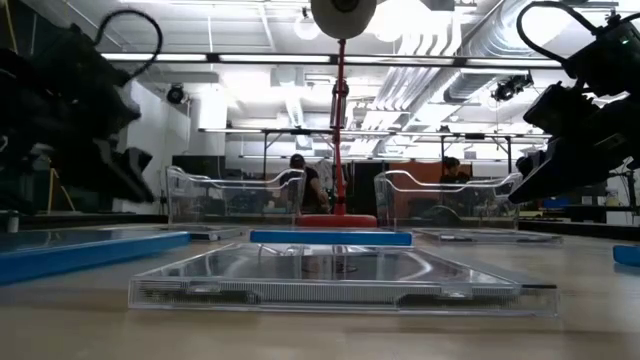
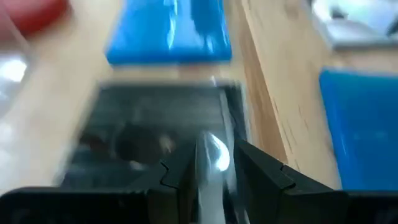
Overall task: Pick & place jewel cases by type
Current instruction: Put the top blue cd case into the left transparent bin
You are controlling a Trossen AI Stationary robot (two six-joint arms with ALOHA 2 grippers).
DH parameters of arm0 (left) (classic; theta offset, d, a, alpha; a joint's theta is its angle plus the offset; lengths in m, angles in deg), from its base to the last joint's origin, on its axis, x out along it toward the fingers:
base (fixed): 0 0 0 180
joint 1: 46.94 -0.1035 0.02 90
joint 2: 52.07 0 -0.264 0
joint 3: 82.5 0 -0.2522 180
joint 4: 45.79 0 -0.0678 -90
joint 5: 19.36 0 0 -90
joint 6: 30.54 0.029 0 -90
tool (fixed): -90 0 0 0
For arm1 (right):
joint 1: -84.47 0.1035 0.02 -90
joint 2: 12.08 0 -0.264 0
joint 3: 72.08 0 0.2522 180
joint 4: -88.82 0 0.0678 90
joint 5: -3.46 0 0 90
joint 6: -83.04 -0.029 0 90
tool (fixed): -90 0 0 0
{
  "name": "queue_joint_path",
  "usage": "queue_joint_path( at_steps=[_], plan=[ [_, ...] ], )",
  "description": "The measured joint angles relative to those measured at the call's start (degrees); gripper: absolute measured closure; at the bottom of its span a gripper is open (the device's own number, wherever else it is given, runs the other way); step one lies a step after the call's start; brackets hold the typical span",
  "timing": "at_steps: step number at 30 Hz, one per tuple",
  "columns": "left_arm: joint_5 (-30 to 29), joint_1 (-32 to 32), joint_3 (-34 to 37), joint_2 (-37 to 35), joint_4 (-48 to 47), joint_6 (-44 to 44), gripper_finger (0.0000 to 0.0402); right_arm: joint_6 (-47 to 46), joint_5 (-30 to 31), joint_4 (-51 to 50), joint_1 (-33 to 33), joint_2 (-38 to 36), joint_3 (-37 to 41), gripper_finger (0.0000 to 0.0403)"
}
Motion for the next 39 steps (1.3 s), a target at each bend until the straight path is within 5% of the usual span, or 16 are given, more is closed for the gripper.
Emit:
queue_joint_path(
  at_steps=[7, 39],
  plan=[
    [-3.63, 0.01, -0.03, 2.33, -0.31, 0.01, 0.0296, 0.0, 0.0, 0.03, 0.01, 0.01, 0.01, 0.0402],
    [-3.77, 0.01, -0.05, 3.66, -0.53, -0.02, 0.0296, 0.0, 0.02, 0.05, 0.01, -0.02, 0.01, 0.0402]
  ],
)
